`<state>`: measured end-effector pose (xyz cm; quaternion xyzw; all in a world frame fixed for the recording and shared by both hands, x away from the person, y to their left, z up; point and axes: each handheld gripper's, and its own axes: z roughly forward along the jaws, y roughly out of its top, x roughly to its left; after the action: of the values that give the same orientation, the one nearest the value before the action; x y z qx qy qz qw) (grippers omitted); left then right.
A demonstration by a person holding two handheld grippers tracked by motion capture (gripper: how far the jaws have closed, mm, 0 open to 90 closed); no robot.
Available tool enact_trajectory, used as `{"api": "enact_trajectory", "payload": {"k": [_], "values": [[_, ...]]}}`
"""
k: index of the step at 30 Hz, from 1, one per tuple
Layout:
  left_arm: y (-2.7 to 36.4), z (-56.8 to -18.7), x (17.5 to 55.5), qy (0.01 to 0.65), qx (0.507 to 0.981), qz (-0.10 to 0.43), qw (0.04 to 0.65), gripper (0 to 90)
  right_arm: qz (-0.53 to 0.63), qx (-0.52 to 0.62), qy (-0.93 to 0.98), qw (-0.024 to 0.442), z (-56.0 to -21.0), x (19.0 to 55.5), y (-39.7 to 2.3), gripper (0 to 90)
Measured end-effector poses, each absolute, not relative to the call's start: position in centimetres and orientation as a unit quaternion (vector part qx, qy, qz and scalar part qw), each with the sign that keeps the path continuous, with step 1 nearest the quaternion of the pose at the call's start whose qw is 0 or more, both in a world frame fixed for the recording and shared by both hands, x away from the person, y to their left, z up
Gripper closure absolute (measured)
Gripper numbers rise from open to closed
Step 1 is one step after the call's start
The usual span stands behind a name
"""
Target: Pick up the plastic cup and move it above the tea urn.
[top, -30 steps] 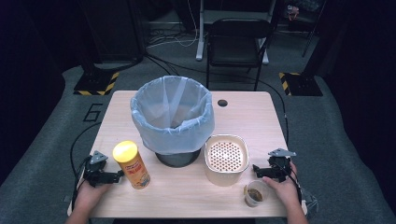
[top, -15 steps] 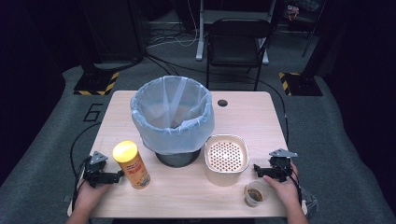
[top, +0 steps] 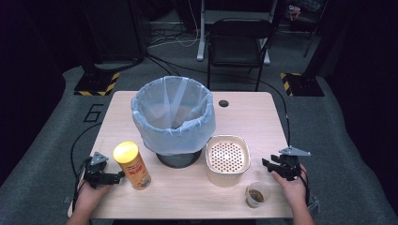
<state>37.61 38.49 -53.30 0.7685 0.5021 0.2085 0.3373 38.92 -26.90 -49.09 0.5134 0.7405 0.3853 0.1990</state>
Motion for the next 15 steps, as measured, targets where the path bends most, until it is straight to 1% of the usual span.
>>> {"api": "enact_trajectory", "payload": {"k": [1,2,4,5,6,7,8,9,12,15], "values": [[38.5,-53.3,37.6,0.502,0.769,0.209,0.337,0.6,0.385,0.513,0.741,0.199,-49.1,38.9,-26.9,51.9],[38.5,-53.3,37.6,0.502,0.769,0.209,0.337,0.6,0.398,0.502,0.741,0.202,-47.5,38.8,-26.9,53.1],[38.5,-53.3,37.6,0.503,0.768,0.209,0.337,0.6,0.401,0.495,0.744,0.201,-46.3,38.8,-26.7,53.2],[38.5,-53.3,37.6,0.503,0.768,0.209,0.337,0.6,0.401,0.495,0.744,0.201,-46.3,38.8,-26.7,53.2],[38.5,-53.3,37.6,0.504,0.768,0.209,0.337,0.6,0.409,0.483,0.748,0.2,-44.8,38.7,-26.5,54.3],[38.4,-53.3,37.6,0.504,0.767,0.209,0.336,0.6,0.409,0.483,0.748,0.2,-44.8,38.7,-26.5,54.3],[38.4,-53.3,37.6,0.504,0.767,0.21,0.336,0.6,0.415,0.473,0.752,0.195,-43.6,38.7,-26.1,55.6],[38.4,-53.3,37.6,0.504,0.767,0.21,0.336,0.6,0.415,0.473,0.752,0.195,-43.6,38.7,-26.1,55.6],[38.4,-53.3,37.6,0.505,0.767,0.209,0.336,0.6,0.427,0.448,0.762,0.191,-41.3,38.7,-24.9,56.8],[38.4,-53.3,37.6,0.505,0.767,0.209,0.336,0.6,0.43,0.435,0.77,0.18,-40.5,38.9,-23.9,56.3]]}}
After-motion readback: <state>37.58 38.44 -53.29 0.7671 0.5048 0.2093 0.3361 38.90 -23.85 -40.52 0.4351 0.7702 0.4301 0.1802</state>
